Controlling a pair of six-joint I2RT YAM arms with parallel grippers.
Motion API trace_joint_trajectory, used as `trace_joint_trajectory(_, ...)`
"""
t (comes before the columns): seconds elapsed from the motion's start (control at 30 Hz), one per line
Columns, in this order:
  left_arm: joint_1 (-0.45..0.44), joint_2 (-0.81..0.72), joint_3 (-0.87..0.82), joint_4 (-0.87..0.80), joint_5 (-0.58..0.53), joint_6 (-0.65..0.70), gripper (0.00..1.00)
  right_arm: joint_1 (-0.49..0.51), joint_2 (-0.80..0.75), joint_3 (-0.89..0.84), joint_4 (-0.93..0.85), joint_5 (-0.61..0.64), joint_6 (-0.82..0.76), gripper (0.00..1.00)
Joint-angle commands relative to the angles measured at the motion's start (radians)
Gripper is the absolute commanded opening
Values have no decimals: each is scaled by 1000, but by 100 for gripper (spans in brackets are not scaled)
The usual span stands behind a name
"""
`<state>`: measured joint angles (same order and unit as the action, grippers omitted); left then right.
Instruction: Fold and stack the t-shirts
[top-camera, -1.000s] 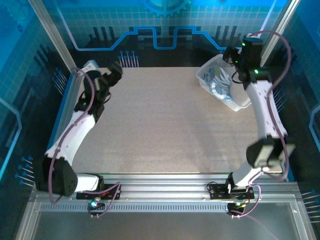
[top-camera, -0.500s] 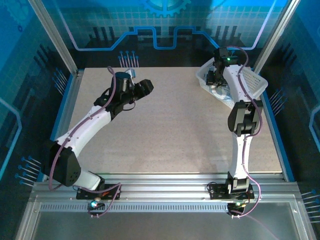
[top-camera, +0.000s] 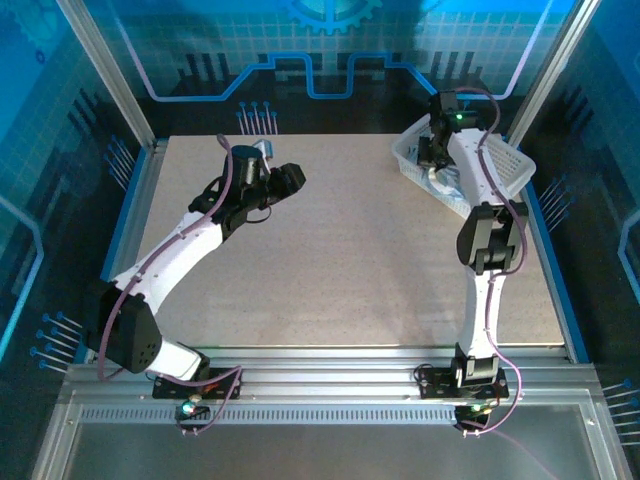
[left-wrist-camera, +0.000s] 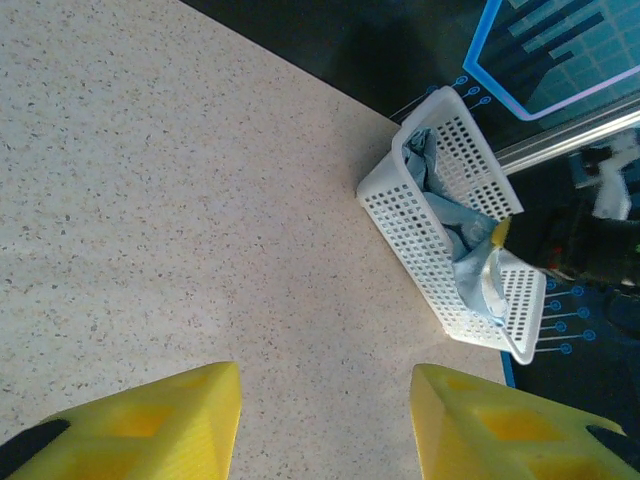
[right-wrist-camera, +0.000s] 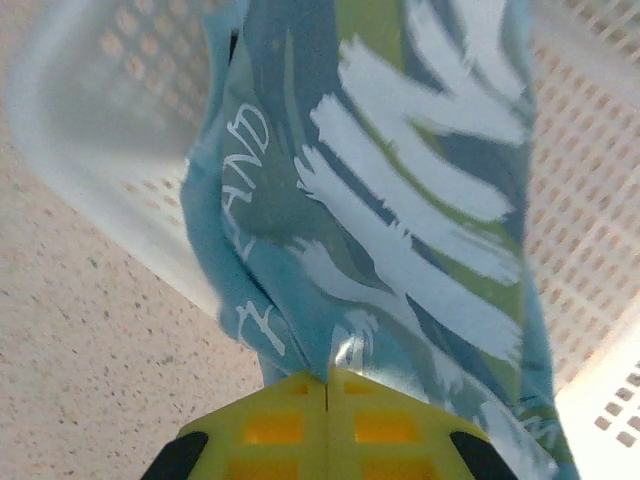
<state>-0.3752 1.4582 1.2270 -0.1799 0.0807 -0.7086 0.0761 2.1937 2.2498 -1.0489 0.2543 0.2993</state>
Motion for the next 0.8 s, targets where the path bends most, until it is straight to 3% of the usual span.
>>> trace_joint_trajectory(0.0,-5,4,20,-14,27,-5,47,-5,-196,24,119,19,44,0)
trace_joint_trajectory(0.13,-5,4,25,-27,12,0,45,-1,-365,8,324,-30,71,0)
trace_joint_trajectory(0.27,-5,-8,28,-53,-18,12,39,-8,-469,32,553,-232,157,0)
trace_joint_trajectory(0.4,-5,-36,32,-98,-87,39,38,16,-392,279,540,-461,276,0)
trace_joint_trajectory(0.53,-5,-89,32,-178,-242,47,38,108,-325,410,554,-609,370,0)
trace_joint_trajectory(0.77,-4,-175,18,-248,-362,70,39,331,-253,353,414,-585,367,0)
